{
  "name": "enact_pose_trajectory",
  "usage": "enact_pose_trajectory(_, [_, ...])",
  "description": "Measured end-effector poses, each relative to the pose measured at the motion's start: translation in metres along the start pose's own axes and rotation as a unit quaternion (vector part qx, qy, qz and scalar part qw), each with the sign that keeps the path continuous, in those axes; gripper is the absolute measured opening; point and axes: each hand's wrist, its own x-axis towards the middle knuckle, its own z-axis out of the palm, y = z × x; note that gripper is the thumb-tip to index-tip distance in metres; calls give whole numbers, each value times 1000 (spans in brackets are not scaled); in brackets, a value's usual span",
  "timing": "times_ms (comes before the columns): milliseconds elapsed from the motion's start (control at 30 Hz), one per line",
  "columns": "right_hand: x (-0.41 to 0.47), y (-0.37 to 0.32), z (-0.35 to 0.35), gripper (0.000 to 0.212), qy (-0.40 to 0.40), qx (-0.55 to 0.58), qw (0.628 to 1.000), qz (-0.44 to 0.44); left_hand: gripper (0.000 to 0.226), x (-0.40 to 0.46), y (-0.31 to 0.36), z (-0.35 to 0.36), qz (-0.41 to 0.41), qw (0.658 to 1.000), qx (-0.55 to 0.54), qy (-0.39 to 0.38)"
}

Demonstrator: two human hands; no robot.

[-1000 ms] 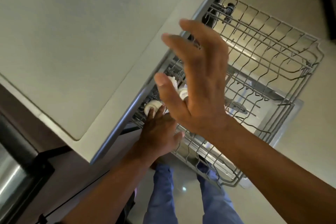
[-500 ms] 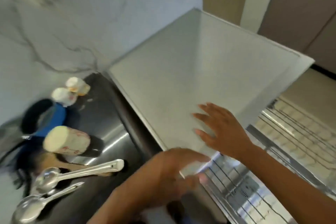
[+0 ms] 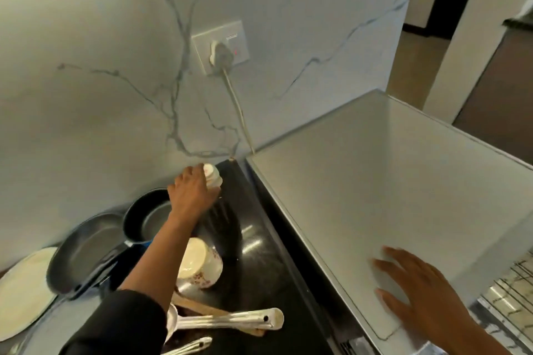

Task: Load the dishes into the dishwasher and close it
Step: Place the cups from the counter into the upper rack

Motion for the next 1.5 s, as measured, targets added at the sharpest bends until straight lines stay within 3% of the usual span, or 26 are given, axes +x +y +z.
enact_pose_trajectory(300, [-3, -1, 6, 57, -70, 79, 992, 73, 79, 59, 3, 34, -27, 997, 75, -3])
enact_pose_trajectory(500, [-1, -7, -3, 60, -73, 115, 986, 96, 70, 69, 7, 38, -33, 998, 50, 15])
enact_pose_trajectory(600, [-3, -9, -4, 60, -59, 134, 984, 98, 67, 58, 26, 31, 1, 999, 0, 47])
enact_pose_trajectory(767, [1, -9, -9, 66, -64, 168, 976, 119, 66, 11, 97, 15, 128, 985, -105, 47])
enact_pose_trajectory(867, [2, -6, -23, 71, -22, 245, 958, 149, 67, -33, 149, 15, 221, 961, -163, 17])
enact_pose_trajectory(1067, [-15, 7, -61, 82, 97, 272, 948, 137, 66, -132, 240, 32, 340, 909, -237, -54])
enact_pose_trajectory(1233, [-57, 35, -80, 91, 137, 247, 953, 110, 71, -211, 299, 56, 369, 871, -283, -160])
enact_pose_trajectory(1367, [-94, 61, -75, 71, 176, 228, 953, 92, 71, -260, 334, 81, 368, 851, -300, -225])
enact_pose_trajectory(1500, [-127, 90, -58, 59, 191, 234, 946, 115, 84, -286, 357, 106, 362, 856, -257, -266])
